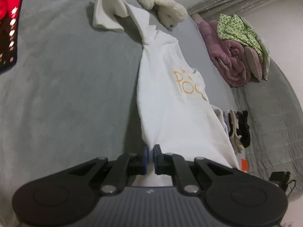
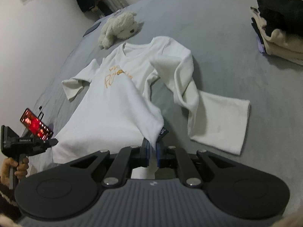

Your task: Fold clothes

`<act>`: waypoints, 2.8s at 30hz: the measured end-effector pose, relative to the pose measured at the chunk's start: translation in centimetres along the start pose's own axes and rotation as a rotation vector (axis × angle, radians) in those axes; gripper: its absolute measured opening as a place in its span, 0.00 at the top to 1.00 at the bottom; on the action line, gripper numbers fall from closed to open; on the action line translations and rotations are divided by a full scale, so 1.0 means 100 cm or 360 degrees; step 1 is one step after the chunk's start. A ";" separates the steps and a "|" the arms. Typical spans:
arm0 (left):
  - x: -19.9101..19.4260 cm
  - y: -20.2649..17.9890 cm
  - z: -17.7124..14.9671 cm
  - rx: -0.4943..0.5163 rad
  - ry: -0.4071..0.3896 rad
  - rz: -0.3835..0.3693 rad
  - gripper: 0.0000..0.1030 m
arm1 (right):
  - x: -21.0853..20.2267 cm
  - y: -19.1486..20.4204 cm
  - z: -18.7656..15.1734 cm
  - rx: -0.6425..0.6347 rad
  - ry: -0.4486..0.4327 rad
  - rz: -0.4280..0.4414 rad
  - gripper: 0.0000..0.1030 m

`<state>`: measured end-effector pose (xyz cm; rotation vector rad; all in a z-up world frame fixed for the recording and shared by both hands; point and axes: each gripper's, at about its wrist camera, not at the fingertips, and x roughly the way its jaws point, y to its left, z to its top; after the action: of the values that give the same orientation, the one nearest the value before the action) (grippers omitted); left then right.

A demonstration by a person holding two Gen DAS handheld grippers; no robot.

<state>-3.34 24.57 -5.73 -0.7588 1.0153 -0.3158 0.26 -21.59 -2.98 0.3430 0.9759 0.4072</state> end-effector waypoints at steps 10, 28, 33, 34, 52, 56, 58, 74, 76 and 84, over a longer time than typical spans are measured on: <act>0.009 0.019 -0.009 0.0050 0.0139 0.0157 0.96 | 0.012 -0.007 -0.013 -0.0048 0.0147 -0.0018 0.82; 0.026 0.002 -0.028 0.0180 0.0291 0.0062 0.88 | 0.020 -0.012 -0.043 -0.0108 0.0347 0.0123 0.88; 0.012 -0.003 -0.022 0.0153 0.0278 0.0043 0.91 | 0.003 -0.013 -0.033 -0.0033 0.0334 0.0193 0.89; 0.007 -0.002 -0.021 0.0137 0.0268 0.0028 0.91 | -0.003 -0.013 -0.030 -0.0013 0.0321 0.0212 0.89; -0.008 0.014 -0.045 0.0242 0.0363 0.0179 0.92 | 0.003 -0.018 -0.050 -0.0007 0.0573 0.0167 0.89; -0.009 0.015 -0.044 0.0241 0.0359 0.0172 0.90 | 0.014 -0.026 -0.052 0.0052 0.0593 0.0156 0.89; -0.010 0.013 -0.044 0.0239 0.0358 0.0170 0.88 | 0.011 -0.028 -0.048 0.0077 0.0584 0.0185 0.85; 0.002 -0.051 0.012 0.0460 0.0129 0.0342 0.44 | -0.027 -0.030 0.015 0.0132 0.0280 0.0162 0.54; 0.011 -0.057 0.021 0.0465 0.0109 0.0374 0.44 | -0.025 -0.030 0.026 0.0156 0.0249 0.0163 0.54; 0.047 -0.082 0.063 0.0531 0.0049 0.0485 0.44 | -0.019 -0.033 0.071 0.0198 0.0152 0.0128 0.54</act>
<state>5.27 18.74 -1.12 -0.2931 1.0571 -0.2249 5.94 -26.07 0.58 0.4802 1.0858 0.4397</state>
